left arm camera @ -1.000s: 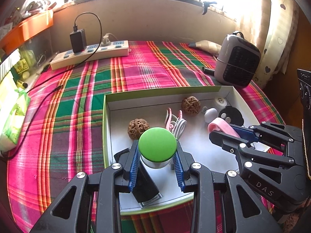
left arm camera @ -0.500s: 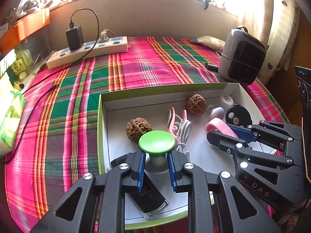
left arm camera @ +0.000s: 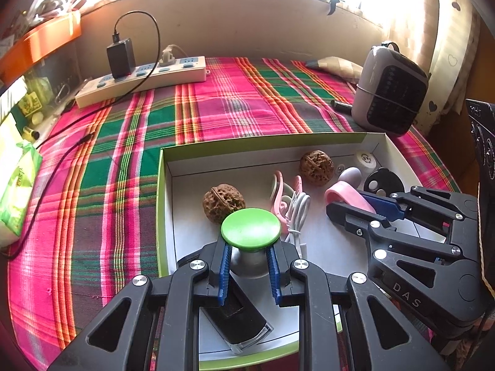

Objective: Organize objects

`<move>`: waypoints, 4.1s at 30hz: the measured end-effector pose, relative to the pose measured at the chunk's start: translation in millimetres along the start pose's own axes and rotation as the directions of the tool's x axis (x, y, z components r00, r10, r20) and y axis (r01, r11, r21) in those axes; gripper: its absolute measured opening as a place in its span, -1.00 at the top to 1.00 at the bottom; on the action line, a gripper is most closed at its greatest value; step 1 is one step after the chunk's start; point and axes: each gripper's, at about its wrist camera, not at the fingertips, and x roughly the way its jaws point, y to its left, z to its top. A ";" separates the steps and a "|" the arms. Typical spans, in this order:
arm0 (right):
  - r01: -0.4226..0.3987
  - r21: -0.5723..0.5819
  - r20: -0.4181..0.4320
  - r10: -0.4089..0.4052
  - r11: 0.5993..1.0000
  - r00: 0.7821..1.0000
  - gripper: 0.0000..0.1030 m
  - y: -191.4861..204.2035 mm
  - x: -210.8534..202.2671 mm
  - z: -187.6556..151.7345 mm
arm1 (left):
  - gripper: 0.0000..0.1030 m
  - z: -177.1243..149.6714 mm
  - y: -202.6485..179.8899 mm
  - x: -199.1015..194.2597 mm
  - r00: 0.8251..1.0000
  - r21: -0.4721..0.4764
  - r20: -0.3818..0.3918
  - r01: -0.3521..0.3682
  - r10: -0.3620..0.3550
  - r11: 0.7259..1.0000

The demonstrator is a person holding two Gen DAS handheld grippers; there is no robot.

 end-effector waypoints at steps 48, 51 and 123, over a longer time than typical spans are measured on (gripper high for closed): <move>0.081 0.022 0.029 -0.081 0.996 0.996 0.17 1.9 -18.2 -9.0 | 0.24 -9.9 -10.7 -18.2 0.996 0.015 0.044 -0.073 0.072 0.997; 0.080 0.028 0.034 -0.081 0.996 0.996 0.17 2.4 -22.6 -10.5 | 0.23 -11.8 -9.8 -22.0 0.996 0.004 0.047 -0.077 0.076 0.997; 0.141 0.117 -0.005 -0.141 0.983 0.990 -0.30 18.4 -86.5 -118.6 | 0.20 -122.2 -45.1 -72.8 0.983 -0.066 0.016 -0.181 0.182 0.981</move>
